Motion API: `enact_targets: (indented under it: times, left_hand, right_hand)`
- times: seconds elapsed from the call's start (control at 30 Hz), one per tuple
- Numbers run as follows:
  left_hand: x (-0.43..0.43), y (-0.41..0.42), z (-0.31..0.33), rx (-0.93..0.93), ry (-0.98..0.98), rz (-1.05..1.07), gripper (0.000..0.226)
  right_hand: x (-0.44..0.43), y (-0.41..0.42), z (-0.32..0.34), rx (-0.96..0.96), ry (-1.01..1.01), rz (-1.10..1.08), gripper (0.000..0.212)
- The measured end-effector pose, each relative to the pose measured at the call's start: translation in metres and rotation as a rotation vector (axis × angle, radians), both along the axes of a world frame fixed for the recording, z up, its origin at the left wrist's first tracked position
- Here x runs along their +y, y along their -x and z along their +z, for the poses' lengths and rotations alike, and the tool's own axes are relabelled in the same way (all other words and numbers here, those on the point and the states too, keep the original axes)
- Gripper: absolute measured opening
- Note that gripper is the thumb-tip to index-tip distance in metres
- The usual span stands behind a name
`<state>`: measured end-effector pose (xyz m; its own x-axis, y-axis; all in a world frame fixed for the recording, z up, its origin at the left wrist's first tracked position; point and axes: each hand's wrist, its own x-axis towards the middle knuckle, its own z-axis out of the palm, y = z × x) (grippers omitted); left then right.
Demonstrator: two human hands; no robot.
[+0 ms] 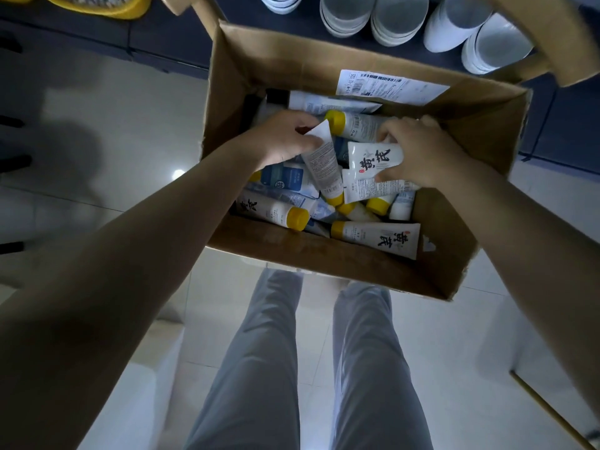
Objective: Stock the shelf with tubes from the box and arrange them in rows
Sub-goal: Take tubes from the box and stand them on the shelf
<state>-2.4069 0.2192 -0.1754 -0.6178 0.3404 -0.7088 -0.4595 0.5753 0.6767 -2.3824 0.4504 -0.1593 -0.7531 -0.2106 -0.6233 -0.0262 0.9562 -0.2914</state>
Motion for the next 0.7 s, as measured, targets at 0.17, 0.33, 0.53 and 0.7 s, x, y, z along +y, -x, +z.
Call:
enact_targets:
  times: [0.17,0.33,0.53,0.7]
  left_hand:
    - [0.000,-0.008,0.005,0.077,-0.003,0.031,0.019]
    - [-0.006,-0.017,0.046,0.216,0.004,-0.024,0.023]
    - [-0.019,-0.028,0.165,0.385,-0.073,0.000,0.023]
    - [-0.005,-0.027,0.294,0.585,-0.144,-0.059,0.019]
  right_hand:
    - [0.007,-0.008,0.016,0.122,-0.002,-0.008,0.065]
    - [0.011,-0.029,0.059,0.143,0.241,-0.295,0.051]
    - [0.001,-0.062,0.181,0.196,0.552,-0.760,0.039]
    - [0.006,-0.084,0.299,0.397,0.689,-0.861,0.020]
